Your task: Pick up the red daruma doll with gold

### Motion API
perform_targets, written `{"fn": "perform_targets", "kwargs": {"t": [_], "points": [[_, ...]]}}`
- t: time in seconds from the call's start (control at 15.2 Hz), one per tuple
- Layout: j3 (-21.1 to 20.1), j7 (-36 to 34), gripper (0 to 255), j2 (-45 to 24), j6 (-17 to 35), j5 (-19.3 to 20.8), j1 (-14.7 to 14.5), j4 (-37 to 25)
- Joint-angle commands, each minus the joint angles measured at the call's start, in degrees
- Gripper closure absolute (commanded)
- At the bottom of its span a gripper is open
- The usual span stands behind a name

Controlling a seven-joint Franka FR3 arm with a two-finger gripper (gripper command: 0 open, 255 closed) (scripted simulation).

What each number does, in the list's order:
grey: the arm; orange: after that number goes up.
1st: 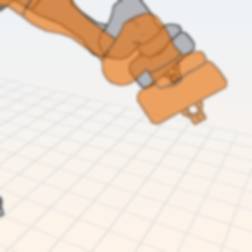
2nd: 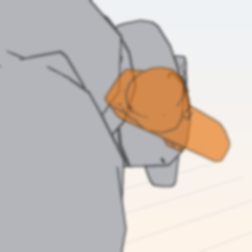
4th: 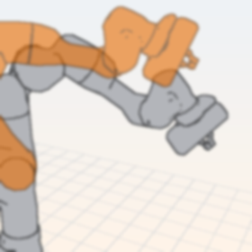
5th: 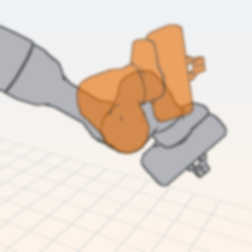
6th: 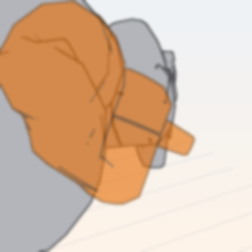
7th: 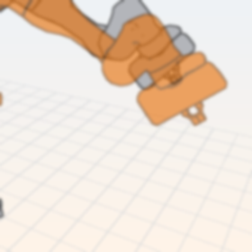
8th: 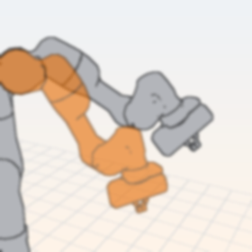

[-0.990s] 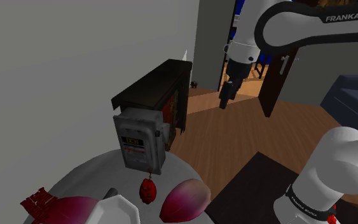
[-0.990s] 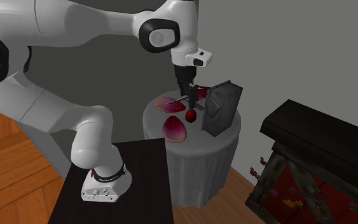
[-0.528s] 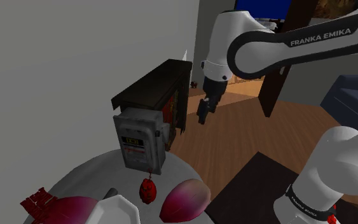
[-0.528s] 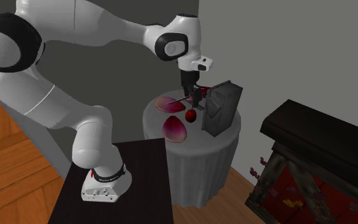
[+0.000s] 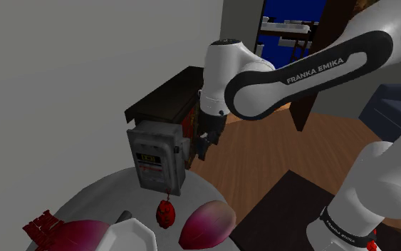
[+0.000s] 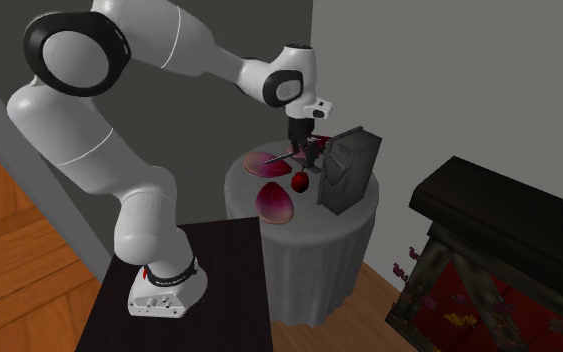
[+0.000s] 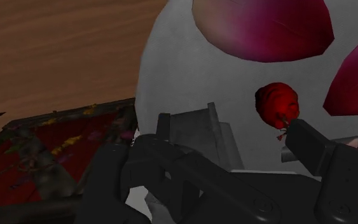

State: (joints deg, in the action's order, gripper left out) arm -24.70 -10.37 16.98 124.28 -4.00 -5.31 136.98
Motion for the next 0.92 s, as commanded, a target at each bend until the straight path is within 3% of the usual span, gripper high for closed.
{"fn": "perform_targets", "kwargs": {"t": [0.0,0.46,0.73,0.86], "points": [[-2.21,-2.78,0,-4.87,2.03,2.02,0.12,-2.44],[-7.03,-13.73,0,-21.10,6.75,12.88,-1.34,-10.69],[-6.93,-19.86,0,-30.74,7.40,20.13,-4.72,-16.97],[-6.51,-20.85,0,-32.42,8.01,21.38,-5.49,-17.63]]}}
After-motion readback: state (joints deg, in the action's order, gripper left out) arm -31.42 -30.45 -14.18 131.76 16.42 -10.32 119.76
